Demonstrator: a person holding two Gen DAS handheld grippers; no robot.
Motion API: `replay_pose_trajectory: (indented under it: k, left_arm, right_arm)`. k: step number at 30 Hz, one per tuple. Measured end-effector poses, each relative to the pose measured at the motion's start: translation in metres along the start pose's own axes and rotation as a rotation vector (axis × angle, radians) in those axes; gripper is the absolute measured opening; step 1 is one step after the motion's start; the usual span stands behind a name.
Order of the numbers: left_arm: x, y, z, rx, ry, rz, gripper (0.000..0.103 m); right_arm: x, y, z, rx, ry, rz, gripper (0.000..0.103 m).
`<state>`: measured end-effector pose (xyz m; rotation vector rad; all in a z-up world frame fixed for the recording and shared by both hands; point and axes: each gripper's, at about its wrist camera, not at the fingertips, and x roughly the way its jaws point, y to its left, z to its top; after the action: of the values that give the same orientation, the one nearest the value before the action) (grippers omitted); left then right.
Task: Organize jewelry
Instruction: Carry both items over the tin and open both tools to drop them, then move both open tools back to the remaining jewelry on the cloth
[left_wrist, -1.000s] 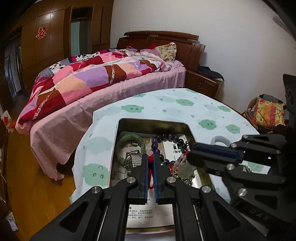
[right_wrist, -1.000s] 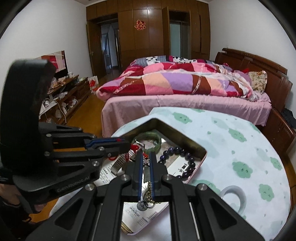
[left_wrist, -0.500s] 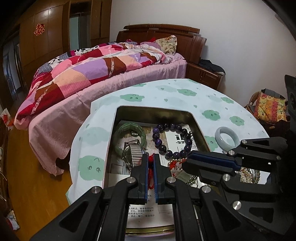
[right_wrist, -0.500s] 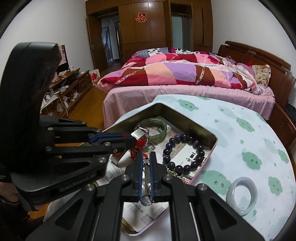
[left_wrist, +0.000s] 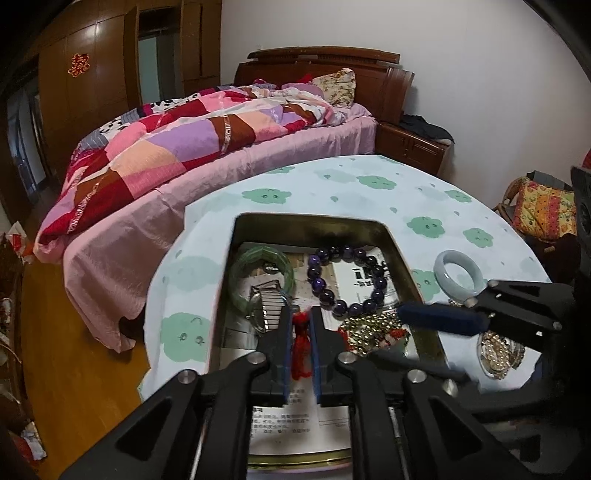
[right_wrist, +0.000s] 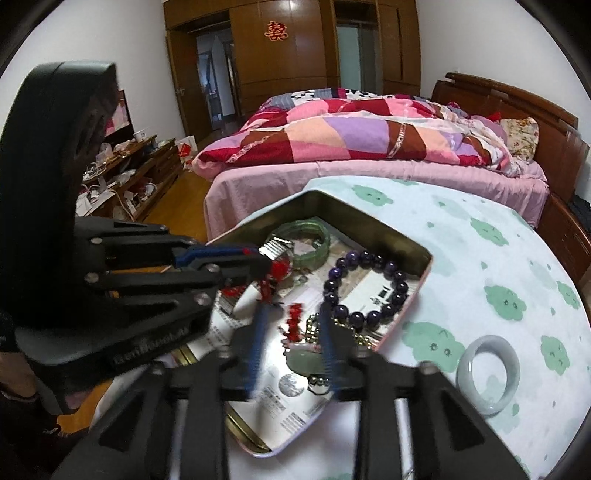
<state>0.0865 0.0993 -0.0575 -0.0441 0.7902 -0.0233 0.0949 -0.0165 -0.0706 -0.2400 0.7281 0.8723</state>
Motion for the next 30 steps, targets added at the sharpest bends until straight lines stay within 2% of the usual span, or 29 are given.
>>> replay_pose_trajectory:
  k: [1, 2, 3, 4, 7, 13, 20, 24, 30]
  left_arm:
    - [-0.002, 0.001, 0.0, -0.003, -0.006, 0.002, 0.036]
    - [-0.004, 0.002, 0.001, -0.008, -0.017, 0.006, 0.046]
    - [-0.007, 0.002, 0.001, -0.015, -0.036, 0.015, 0.062]
    - [-0.01, 0.003, 0.001, -0.021, -0.054, 0.021, 0.067]
    - [-0.01, 0.002, 0.002, -0.024, -0.054, 0.018, 0.067]
    - [-0.005, -0.004, 0.0, -0.008, -0.035, 0.072, 0.067]
    - [-0.012, -0.006, 0.0, -0.022, -0.049, 0.083, 0.067]
    - [-0.017, -0.021, -0.001, 0.009, -0.063, 0.088, 0.067]
    - [-0.021, -0.057, -0.007, 0.086, -0.067, 0.055, 0.067]
  right_arm:
    - [-0.002, -0.002, -0.001, 0.007, -0.005, -0.003, 0.051]
    - [-0.003, -0.003, -0.002, 0.009, -0.007, -0.009, 0.051]
    - [-0.003, -0.003, -0.003, 0.01, -0.007, -0.014, 0.051]
    - [-0.004, -0.005, -0.005, 0.017, -0.007, -0.015, 0.051]
    - [-0.005, -0.009, -0.008, 0.034, -0.005, -0.02, 0.053]
    - [-0.007, -0.014, -0.012, 0.048, -0.007, -0.035, 0.057]
    - [-0.016, -0.016, -0.015, 0.054, -0.027, -0.043, 0.064]
    - [-0.03, -0.024, -0.024, 0.064, -0.041, -0.064, 0.067]
    - [-0.06, -0.055, -0.051, 0.121, -0.04, -0.15, 0.072]
